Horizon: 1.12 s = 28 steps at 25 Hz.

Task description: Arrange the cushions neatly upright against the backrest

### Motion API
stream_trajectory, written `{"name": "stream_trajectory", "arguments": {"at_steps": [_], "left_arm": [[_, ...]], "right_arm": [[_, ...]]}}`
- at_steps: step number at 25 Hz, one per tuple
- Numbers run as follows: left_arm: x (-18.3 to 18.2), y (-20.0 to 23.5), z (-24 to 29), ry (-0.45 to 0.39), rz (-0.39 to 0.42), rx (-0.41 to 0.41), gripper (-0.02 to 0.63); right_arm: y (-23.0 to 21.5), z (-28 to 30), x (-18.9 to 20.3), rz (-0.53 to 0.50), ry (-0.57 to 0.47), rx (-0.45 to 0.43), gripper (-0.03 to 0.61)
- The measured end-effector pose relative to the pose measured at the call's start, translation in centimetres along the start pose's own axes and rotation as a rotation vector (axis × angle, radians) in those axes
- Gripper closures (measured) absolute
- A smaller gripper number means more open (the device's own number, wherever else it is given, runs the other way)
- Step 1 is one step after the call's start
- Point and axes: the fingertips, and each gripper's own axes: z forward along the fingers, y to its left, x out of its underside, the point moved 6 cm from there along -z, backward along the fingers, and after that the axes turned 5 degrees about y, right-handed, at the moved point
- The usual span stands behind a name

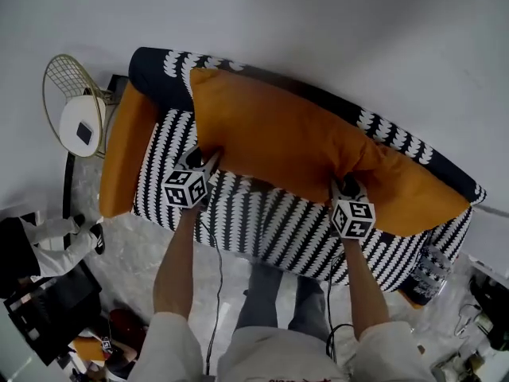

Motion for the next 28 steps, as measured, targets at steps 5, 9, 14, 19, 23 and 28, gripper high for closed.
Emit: {"name": "stream_trajectory", "arguments": {"at_steps": [5,9,14,19,23,28], "left_arm": [[1.6,3.1,2.2,0.063,-0.012,-0.083,0.354],[2.2,3.7,1.3,0.064,-0.023,-0.124,0.320],[2.5,1.6,-1.3,0.020,-0.017,-0.141,0.296],[0.6,-1.5,-3.1,-0.077,-0.021,-0.127,0.298],[0.0,-3.8,-4.6,-0.105,-0.013,-0.111,0.298],[-0.8,-6.7,-5.8,-0.120,0.040,-0.097,0.584]], "right_arm": [[0.4,2.9,1.5,0.007,-0.015,-0.006,0.336],[0.8,3.0,1.6,-0.019,-0.014,-0.031,0.278],[1.7,0.3,1.9,-0.033,-0.040,-0.062,0.199],[1.0,-2.3,0.7,-0.048,-0.076,-0.074,0.198],[0.4,-4.4,0.2,-0.061,-0.069,-0.054,0.199],[-0.4,-6.5,-0.6,-0.074,-0.085,0.008,0.544]]}}
